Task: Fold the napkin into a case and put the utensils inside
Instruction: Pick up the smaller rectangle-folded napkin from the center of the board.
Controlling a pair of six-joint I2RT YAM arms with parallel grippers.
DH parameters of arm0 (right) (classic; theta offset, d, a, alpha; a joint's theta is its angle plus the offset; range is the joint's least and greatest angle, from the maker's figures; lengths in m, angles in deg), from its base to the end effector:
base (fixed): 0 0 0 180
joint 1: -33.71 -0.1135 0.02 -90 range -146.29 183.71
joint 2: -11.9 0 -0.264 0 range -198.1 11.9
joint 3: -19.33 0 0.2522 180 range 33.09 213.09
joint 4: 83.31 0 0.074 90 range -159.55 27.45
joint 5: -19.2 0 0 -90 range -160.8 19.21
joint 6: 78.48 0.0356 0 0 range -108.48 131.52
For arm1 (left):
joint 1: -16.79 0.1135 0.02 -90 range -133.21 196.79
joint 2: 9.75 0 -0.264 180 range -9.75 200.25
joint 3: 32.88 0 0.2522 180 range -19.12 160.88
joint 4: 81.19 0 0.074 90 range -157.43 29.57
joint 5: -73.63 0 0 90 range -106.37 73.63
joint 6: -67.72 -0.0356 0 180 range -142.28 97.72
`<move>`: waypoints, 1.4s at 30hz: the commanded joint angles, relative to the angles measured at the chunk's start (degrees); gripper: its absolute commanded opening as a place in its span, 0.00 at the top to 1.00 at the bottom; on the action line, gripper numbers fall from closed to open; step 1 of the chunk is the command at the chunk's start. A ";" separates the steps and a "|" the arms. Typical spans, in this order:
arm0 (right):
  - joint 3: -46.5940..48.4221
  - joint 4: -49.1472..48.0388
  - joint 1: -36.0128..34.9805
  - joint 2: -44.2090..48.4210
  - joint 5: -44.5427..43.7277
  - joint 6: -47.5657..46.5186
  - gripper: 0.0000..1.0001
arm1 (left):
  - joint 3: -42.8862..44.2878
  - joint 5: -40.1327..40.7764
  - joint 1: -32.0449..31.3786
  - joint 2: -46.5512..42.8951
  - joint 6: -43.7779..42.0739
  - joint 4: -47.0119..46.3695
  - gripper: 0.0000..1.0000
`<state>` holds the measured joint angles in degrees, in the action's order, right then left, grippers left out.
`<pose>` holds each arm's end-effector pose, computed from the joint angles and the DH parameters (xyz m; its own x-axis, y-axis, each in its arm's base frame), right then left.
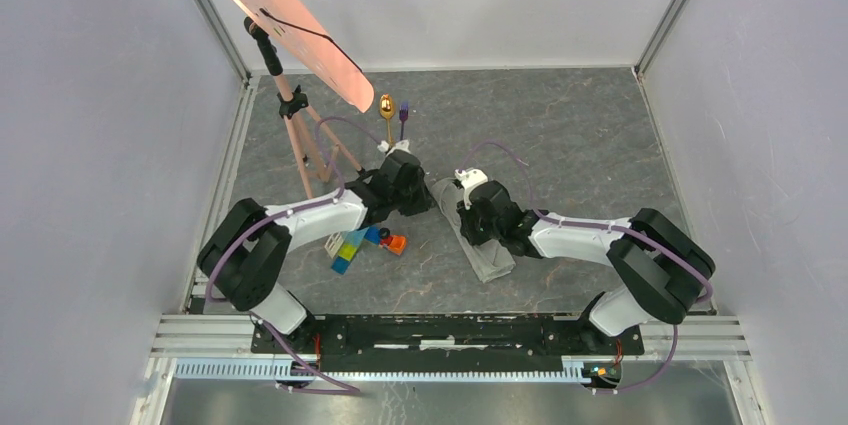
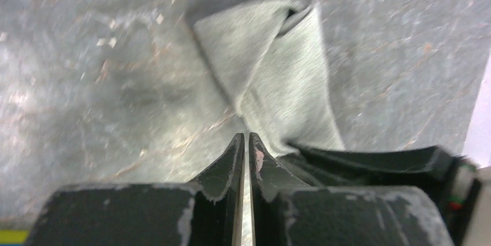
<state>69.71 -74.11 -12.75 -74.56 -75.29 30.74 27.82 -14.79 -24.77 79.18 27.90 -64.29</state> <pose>0.1980 0.2044 0.1507 -0.6876 -0.2471 -0.6827 -0.4854 0.8557 0.1791 0.2360 -0.2080 0.1805 -0.8378 -0.2833 -0.4668 0.0080 0.8484 -0.5294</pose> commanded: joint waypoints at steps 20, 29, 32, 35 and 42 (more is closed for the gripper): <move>-4.22 -5.52 0.18 7.39 8.09 -3.39 0.52 | 15.38 1.79 1.88 19.83 -11.05 5.56 0.98; -0.96 -0.89 -6.47 6.43 -7.63 -14.35 0.37 | 15.95 -0.25 2.10 19.75 -12.03 5.09 0.98; -0.85 -1.24 -9.28 4.70 -11.85 -13.33 0.37 | 15.69 -0.65 2.16 19.82 -11.70 4.94 0.98; -1.01 -1.84 -12.38 3.16 -16.63 -12.51 0.38 | 15.73 -1.12 2.18 20.31 -11.45 4.73 0.98; 1.69 1.81 -17.42 -3.29 -28.07 -11.25 0.44 | 15.64 -1.32 2.49 20.68 -11.06 4.22 0.98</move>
<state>68.55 -74.46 -28.03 -74.86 -93.32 18.89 43.23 -18.46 -23.08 97.38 19.61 -61.89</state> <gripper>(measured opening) 0.577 0.033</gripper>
